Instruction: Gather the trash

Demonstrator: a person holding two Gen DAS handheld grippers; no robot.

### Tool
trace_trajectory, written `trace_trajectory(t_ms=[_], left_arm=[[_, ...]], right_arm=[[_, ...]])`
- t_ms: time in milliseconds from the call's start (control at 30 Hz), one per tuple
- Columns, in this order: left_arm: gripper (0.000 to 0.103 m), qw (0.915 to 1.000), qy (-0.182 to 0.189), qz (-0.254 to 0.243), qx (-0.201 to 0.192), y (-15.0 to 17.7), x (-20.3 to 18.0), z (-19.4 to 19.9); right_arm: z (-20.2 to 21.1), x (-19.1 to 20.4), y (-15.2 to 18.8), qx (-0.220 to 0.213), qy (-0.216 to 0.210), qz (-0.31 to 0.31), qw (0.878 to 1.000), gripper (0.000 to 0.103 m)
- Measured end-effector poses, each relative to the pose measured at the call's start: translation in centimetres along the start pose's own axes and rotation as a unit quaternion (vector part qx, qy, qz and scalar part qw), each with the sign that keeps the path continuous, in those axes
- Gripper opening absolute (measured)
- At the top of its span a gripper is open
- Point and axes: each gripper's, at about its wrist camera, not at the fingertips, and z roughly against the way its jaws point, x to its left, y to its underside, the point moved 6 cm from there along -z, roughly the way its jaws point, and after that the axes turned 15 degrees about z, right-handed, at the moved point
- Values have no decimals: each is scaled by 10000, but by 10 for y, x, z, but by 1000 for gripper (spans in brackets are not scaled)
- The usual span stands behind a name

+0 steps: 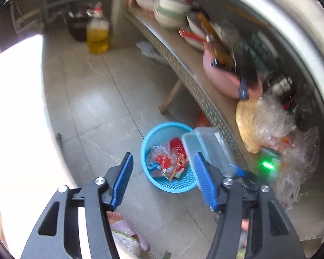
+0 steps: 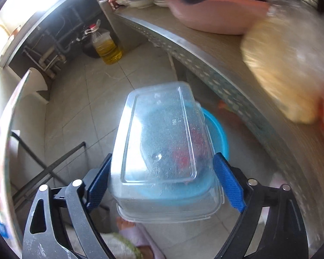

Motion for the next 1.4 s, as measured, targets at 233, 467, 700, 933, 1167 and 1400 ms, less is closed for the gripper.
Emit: trace_trajectory(t_ms=[233, 467, 700, 933, 1167, 1400], left_arm=[[61, 9974, -105, 467, -537, 19, 68, 77], [62, 9911, -200, 804, -1047, 39, 125, 134], [64, 9802, -297, 1122, -1607, 57, 180, 198], [66, 9560, -671, 1624, -2350, 82, 242, 270], [69, 9369, -1101, 1975, -2666, 107, 291, 296], [69, 9317, -1371, 2042, -2673, 117, 315, 292]], right_arm=[[-59, 6, 31, 616, 11, -34, 9981, 95], [-17, -4, 67, 501, -241, -296, 9980, 95], [51, 12, 52, -66, -467, -121, 9988, 95], [113, 100, 8, -824, -1255, 989, 9837, 95], [144, 235, -10, -1135, -2158, 2665, 9325, 95], [148, 359, -9, -1119, -2802, 3962, 8672, 95]])
